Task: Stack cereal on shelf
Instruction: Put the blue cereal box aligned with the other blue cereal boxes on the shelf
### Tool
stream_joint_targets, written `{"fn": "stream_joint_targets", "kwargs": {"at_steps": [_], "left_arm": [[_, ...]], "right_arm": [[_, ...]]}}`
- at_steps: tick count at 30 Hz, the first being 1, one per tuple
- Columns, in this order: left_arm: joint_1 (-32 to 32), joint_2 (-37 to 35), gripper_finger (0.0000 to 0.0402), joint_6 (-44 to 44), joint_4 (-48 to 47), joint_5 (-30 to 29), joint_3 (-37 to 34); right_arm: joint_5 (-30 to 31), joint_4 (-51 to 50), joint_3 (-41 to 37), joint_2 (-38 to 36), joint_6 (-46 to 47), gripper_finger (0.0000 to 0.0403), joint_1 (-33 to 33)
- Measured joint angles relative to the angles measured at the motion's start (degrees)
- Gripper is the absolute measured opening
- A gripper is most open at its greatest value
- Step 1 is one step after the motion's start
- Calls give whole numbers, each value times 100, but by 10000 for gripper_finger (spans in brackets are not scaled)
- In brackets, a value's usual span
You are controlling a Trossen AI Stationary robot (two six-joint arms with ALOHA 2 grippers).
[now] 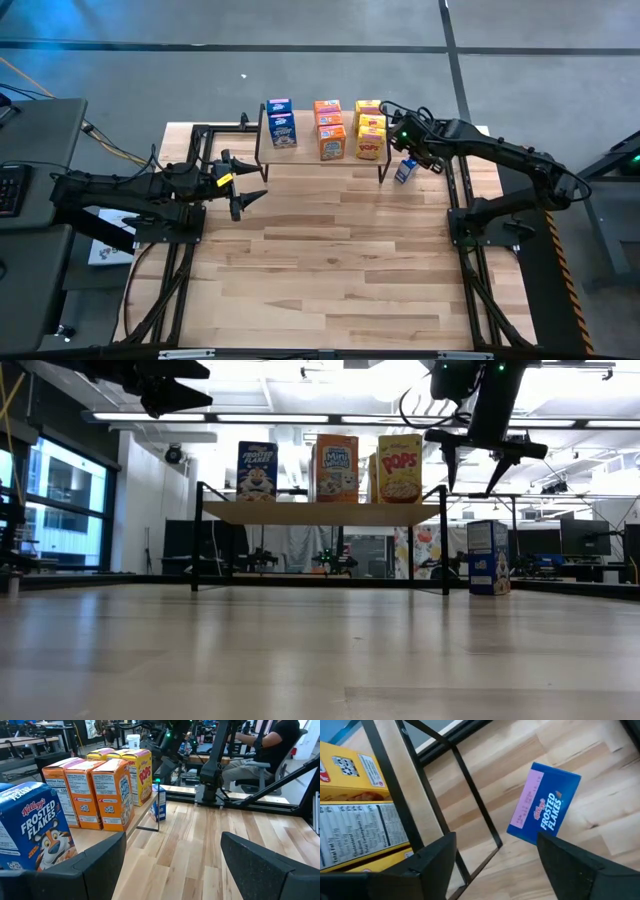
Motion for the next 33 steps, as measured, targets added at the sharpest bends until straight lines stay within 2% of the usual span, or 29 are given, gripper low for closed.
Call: {"fn": "stream_joint_targets", "kwargs": {"at_steps": [8, 14, 24, 33], "left_arm": [[0, 0, 317, 0, 0, 0, 0], [0, 0, 317, 0, 2, 0, 0], [0, 0, 317, 0, 2, 0, 0], [0, 2, 317, -2, 2, 0, 0]], "right_arm": [[-29, -558, 0, 0, 352, 315, -1], [78, -577, 0, 56, 538, 317, 0], [53, -935, 0, 685, 1010, 317, 0], [355, -673, 0, 978, 1002, 317, -1]]}}
